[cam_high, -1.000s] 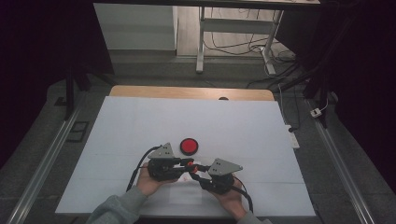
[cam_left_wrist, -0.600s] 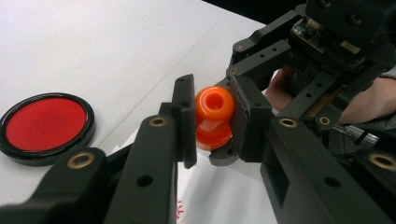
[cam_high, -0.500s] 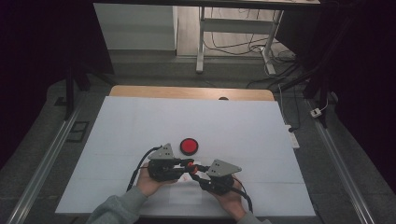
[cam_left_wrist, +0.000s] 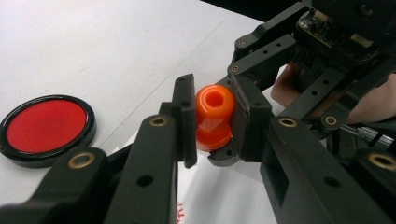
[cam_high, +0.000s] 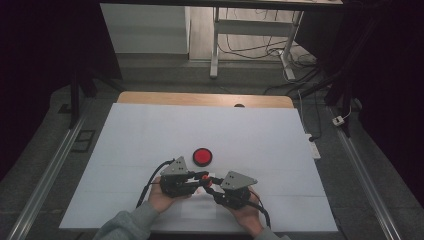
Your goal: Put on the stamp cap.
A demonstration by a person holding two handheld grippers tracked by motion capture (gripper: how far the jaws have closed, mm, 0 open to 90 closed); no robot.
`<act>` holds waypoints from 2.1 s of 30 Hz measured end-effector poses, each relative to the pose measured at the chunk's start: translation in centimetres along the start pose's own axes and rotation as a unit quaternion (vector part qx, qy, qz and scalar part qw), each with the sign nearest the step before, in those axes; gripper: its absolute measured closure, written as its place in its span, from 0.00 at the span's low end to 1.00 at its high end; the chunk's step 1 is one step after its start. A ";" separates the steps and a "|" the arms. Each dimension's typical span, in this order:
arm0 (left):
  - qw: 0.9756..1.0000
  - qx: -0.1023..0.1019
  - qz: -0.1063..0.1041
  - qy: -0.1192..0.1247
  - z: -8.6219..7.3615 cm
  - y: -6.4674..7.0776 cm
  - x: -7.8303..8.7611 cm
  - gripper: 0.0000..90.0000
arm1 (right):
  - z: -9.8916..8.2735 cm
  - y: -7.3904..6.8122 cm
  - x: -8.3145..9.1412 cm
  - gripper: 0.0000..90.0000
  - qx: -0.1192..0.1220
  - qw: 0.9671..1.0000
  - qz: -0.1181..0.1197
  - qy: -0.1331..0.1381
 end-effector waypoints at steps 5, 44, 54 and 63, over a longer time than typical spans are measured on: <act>1.000 0.002 -0.002 -0.002 0.2 0.0 0.1 0.80 | 0.0 0.0 0.0 0.72 -0.003 1.000 0.004 0.005; 1.000 0.012 0.013 0.000 0.7 -1.5 1.6 0.80 | -1.4 3.0 3.4 0.50 -0.026 0.999 -0.029 0.000; 1.000 0.015 0.014 0.002 1.0 -1.8 2.3 0.80 | -2.9 4.9 6.4 0.48 -0.034 0.998 -0.057 -0.008; 1.000 0.016 0.025 0.001 1.2 -2.3 3.1 0.80 | -4.9 6.6 9.5 0.48 -0.048 0.995 -0.086 -0.019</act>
Point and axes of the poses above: each handheld gripper's, and its own axes: x roughly backward along the jaws, z roughly out of its top, y roughly to its right, the point moved 7 cm from there along -x, roughly forward along the jaws, and after that the axes turned 5 degrees about z, right-handed, at the moved point
